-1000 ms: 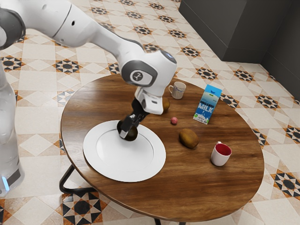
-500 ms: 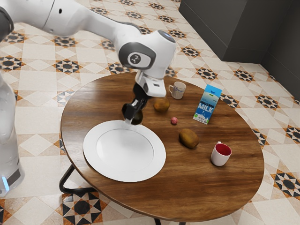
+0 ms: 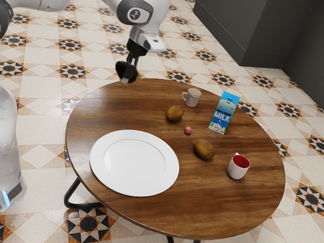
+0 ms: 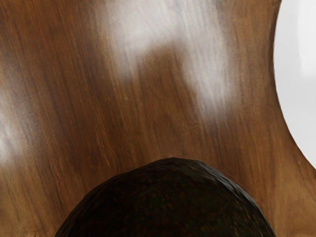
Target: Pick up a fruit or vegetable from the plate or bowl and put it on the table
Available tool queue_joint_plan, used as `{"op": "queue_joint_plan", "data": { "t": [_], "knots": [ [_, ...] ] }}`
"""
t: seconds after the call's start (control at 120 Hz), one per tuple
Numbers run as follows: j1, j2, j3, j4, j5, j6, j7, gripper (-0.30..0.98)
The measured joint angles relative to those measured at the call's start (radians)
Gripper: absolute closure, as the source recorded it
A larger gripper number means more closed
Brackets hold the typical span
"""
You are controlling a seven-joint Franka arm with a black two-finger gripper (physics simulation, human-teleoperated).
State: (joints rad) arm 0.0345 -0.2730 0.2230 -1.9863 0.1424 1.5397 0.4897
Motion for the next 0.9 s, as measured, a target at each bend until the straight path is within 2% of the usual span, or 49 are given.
{"op": "queue_joint_plan", "data": {
  "t": [0.142, 0.342, 0.433, 0.517, 0.617, 0.9],
  "knots": [
    [0.004, 0.085, 0.025, 0.022, 0.041, 0.016, -0.059, 0.37],
    [0.042, 0.237, 0.031, 0.081, 0.041, 0.061, -0.121, 0.37],
    [0.057, 0.248, 0.03, 0.086, 0.038, 0.07, -0.143, 0.32],
    [0.066, 0.249, 0.029, 0.087, 0.034, 0.075, -0.162, 0.18],
    [0.07, 0.249, 0.027, 0.088, 0.028, 0.074, -0.183, 0.09],
    [0.045, 0.242, 0.029, 0.093, -0.008, 0.073, -0.224, 0.01]
  ]
}}
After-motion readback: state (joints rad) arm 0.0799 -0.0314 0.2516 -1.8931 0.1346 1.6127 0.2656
